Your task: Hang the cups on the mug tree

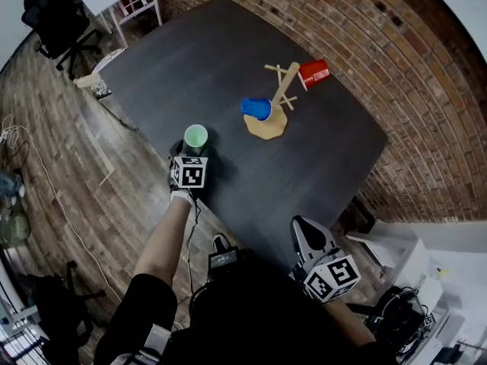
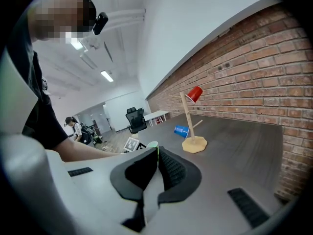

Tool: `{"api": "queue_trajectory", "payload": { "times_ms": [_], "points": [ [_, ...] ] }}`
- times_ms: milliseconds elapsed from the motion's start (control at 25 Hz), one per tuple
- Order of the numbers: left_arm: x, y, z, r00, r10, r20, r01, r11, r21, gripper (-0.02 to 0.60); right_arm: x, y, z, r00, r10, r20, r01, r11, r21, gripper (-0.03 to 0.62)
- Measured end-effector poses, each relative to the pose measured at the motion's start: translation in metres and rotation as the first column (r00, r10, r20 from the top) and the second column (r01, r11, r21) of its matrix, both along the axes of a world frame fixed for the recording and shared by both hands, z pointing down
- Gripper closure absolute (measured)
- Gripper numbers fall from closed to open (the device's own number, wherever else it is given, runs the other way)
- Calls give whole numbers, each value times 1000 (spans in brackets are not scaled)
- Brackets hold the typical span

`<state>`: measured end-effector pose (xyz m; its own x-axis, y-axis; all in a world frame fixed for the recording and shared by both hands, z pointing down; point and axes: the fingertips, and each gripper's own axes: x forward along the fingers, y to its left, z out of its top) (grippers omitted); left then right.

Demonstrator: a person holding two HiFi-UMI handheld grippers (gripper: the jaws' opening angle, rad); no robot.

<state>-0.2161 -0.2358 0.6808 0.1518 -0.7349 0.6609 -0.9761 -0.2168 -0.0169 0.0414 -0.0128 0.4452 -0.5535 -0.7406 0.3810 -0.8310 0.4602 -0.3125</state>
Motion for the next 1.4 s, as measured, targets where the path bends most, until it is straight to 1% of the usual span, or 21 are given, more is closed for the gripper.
{"api": "queue_trajectory", "payload": {
  "times_ms": [80, 160, 240, 320, 400, 520, 560, 600, 720, 840, 1000, 1120, 1280, 1400],
  "points": [
    [1, -4, 8, 1000, 7, 19, -7, 1000, -22, 267, -1, 1, 1, 1000, -5, -6, 5, 1000, -3, 562],
    [1, -9, 14, 998, 26, 65, -24, 999, -38, 267, -1, 1, 4, 1000, -3, -12, 3, 1000, -13, 562],
    [0, -14, 18, 993, 42, 114, -37, 999, -39, 268, -1, 1, 7, 1000, -2, -15, 1, 1000, -25, 562],
    [-1, -19, 20, 989, 50, 141, -46, 998, -30, 268, 0, 1, 10, 1000, 5, -16, -5, 999, -38, 562],
    [-3, -24, 19, 988, 46, 146, -45, 999, -13, 268, -1, 2, 12, 1000, 4, -21, -5, 999, -43, 562],
    [-4, -30, 16, 991, 34, 129, -36, 999, 15, 274, -1, 4, 14, 1000, -3, -31, 1, 999, -43, 562],
    [-3, -31, 16, 991, 39, 125, -42, 999, 20, 293, 0, 5, 15, 999, -1, -34, -1, 999, -46, 562],
    [-2, -32, 16, 991, 46, 126, -49, 999, 23, 298, 1, 5, 15, 999, 3, -35, -5, 999, -49, 563],
    [-4, -31, 13, 987, 69, 145, -74, 997, 31, 302, 1, 6, 15, 999, 11, -34, -13, 999, -53, 562],
    [-2, -27, 6, 979, 107, 173, -116, 992, 41, 302, -1, 8, 13, 999, 19, -25, -21, 999, -49, 562],
    [-3, -21, -9, 962, 152, 228, -169, 984, 59, 302, -7, 11, 10, 1000, 16, -5, -17, 999, -38, 562],
    [-2, -24, -39, 942, 181, 283, -218, 970, 105, 302, -9, 14, 8, 1000, 18, 7, -18, 999, -32, 562],
    [6, -36, -96, 898, 211, 385, -294, 941, 170, 302, -11, 17, 4, 999, 23, 29, -23, 999, -23, 562],
    [15, -49, -135, 859, 208, 468, -329, 925, 193, 302, -12, 17, 0, 999, 25, 48, -24, 1000, -17, 562]
  ]
}}
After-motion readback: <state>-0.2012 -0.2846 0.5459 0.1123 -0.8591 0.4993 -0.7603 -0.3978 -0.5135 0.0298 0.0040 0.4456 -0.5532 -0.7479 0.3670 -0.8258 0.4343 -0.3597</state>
